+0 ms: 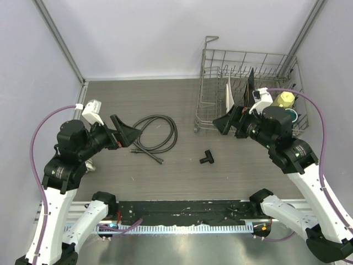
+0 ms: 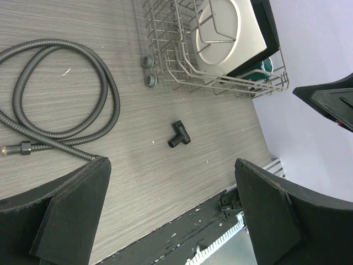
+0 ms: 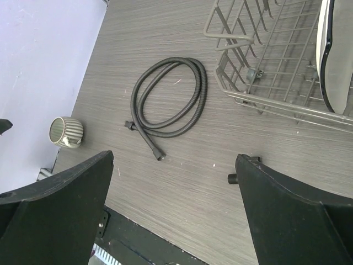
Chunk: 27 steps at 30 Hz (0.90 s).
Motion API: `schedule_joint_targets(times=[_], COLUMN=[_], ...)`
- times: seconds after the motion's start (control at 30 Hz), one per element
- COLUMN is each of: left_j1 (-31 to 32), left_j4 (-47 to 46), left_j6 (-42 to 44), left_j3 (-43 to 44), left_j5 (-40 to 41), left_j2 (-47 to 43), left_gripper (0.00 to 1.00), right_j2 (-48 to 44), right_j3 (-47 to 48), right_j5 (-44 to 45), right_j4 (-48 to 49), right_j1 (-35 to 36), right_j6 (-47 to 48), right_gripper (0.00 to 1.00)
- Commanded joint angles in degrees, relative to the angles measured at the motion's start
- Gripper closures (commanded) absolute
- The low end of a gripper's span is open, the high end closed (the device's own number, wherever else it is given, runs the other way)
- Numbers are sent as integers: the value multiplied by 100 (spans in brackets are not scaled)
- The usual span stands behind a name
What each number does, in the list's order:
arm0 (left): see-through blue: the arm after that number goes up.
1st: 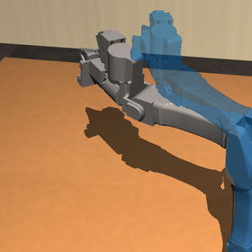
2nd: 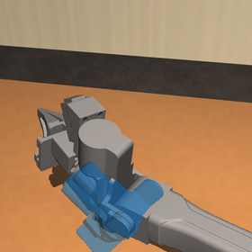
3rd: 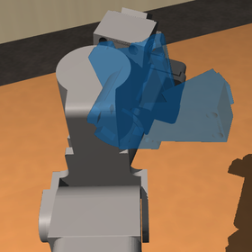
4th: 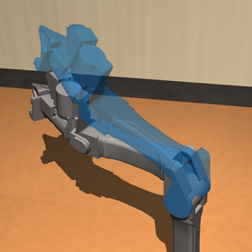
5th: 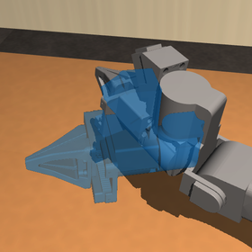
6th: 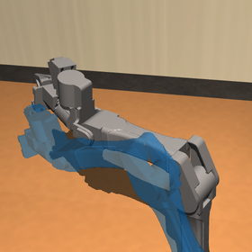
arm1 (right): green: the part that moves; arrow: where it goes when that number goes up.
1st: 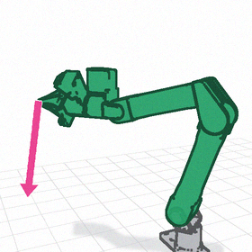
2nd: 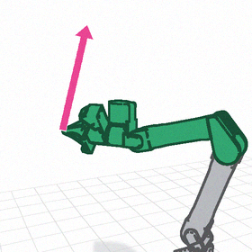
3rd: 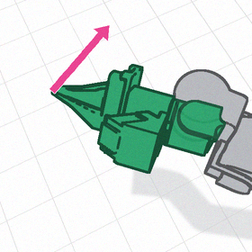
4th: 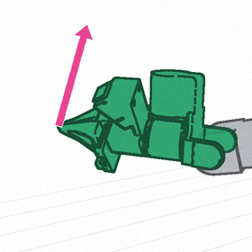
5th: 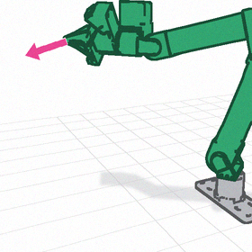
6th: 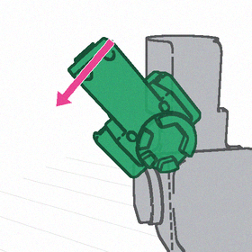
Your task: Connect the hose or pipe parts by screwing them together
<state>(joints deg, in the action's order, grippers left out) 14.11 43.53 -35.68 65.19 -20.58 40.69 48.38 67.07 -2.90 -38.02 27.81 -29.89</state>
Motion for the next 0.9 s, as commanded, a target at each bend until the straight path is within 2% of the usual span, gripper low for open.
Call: schedule_joint_targets(times=[0.0,0.27,0.37,0.47,0.57,0.7,0.77,0.87], left_j1=[-22,-31,-31,-31,-22,-22,-22,-22], left_j4=[-90,-90,-29,-64,-64,-116,-134,-231], left_j6=[105,149,219,263,325,360,378,360], left_j3=[-15,-164,-243,-410,-586,-849,-937,-1200], left_j5=[19,80,89,115,89,63,28,28], left_j2=[-52,-105,-105,-210,-280,-377,-482,-562], left_gripper=[0,0,0,0,0,0,0,0], right_j2=[-83,-233,-206,-127,-180,-136,-372,-602], right_j3=[0,-89,-115,-89,-369,-895,-1203,-2255], right_j5=[140,517,615,475,510,1010,906,711], right_j4=[32,-258,-583,-1005,-1208,-1778,-1622,-675], right_j1=[31,22,22,22,22,31,31,66], right_j6=[-35,-324,-491,-228,-299,-500,-727,-1262], right_gripper=[2,2,4,7,12,15,18,26])
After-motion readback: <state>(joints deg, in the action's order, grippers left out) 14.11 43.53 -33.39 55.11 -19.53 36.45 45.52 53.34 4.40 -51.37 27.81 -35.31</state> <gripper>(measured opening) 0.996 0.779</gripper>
